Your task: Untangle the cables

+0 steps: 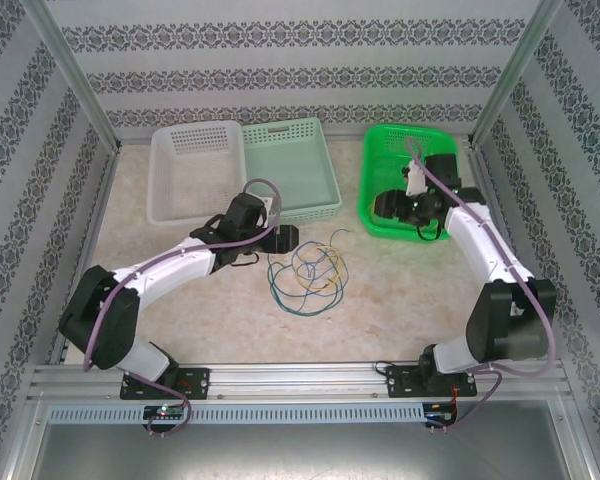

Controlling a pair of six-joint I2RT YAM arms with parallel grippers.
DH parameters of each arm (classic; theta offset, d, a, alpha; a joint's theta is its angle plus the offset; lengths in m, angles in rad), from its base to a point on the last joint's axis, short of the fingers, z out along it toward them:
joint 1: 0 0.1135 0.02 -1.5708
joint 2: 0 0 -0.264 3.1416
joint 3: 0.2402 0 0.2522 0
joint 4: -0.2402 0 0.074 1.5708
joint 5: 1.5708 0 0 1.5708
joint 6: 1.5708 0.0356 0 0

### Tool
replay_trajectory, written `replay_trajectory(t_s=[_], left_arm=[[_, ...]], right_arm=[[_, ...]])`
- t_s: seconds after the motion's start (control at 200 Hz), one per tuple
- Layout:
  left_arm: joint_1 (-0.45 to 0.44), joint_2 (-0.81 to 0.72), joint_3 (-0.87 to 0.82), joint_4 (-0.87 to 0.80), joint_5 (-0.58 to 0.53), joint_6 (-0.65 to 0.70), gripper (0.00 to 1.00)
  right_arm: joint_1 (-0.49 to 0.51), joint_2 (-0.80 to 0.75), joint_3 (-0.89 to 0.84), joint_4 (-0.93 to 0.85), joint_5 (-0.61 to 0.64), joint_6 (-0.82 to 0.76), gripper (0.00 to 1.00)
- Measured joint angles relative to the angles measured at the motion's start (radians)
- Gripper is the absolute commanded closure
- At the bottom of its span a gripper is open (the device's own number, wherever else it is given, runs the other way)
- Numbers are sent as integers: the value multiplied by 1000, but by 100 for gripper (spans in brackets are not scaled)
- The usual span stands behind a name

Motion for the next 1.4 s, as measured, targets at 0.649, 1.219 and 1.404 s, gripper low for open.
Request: replay_trajectory(t_s=[0.649,1.219,1.404], left_arm=[[-2,20,-5,10,66,1,22],[-2,-9,-22,11,62,1,22],[-2,-9,-22,11,61,1,22]], right_arm=[[311,4,-365,305,-60,303,69],[316,72,-379,329,-29,319,73],[323,94,-379,348,-26,322,86]])
